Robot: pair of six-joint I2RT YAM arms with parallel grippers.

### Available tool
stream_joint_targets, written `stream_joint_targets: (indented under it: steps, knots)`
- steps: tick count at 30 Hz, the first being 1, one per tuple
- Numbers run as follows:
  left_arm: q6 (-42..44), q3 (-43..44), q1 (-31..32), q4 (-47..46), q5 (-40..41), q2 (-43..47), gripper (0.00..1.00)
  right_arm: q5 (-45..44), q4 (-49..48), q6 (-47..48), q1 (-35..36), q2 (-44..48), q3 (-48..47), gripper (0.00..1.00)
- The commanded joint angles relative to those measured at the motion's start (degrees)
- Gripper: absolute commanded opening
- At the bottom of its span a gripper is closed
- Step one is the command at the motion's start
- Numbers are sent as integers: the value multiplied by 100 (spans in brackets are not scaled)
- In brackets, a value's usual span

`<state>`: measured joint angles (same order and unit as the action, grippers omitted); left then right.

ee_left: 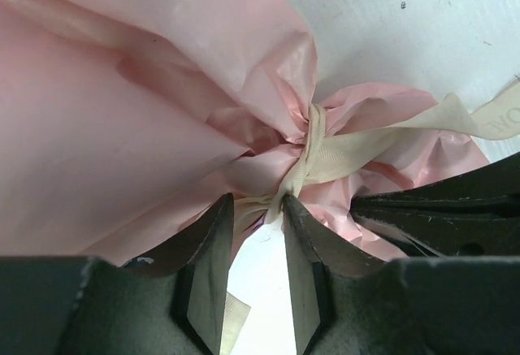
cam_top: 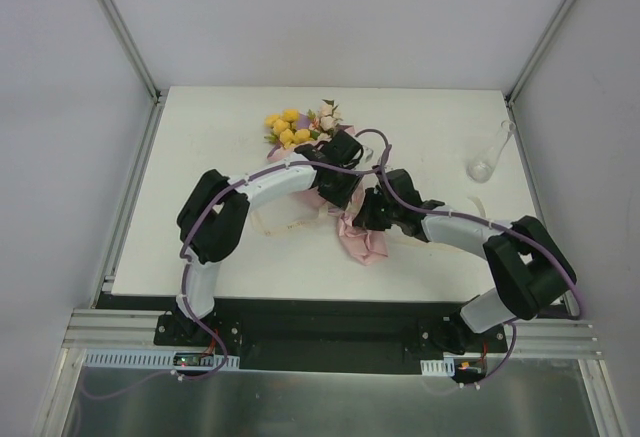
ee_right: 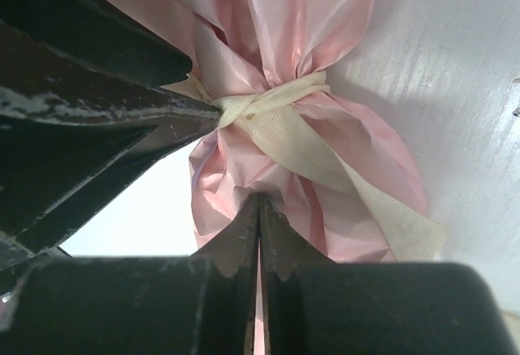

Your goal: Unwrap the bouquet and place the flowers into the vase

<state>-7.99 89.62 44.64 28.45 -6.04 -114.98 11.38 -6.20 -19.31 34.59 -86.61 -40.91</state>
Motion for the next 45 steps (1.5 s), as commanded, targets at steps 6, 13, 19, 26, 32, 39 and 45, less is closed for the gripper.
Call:
stream_joint_targets:
  steps: [6,13,19,26,32,39,45]
  knots:
    - [131,363,115,56,-511,-192,37,31,-4,-2,30,-163,-58,1]
    - [113,407,115,64,-389,-350,25,23,-4,-3,30,-155,-58,2]
    - [105,363,124,56,-29,-52,8,-30,22,-99,13,-207,-49,1]
    - [17,73,115,-181,-54,370,0,40,66,-442,-163,-260,-102,1]
    - [-212,-103,115,-410,-651,713,0,146,118,-574,-365,-199,-163,1]
    - [-326,-182,88,-410,-704,898,0,172,303,-521,-391,-181,-400,2]
    - [-484,-191,80,-428,-969,986,0,198,514,-495,-400,-32,-620,4]
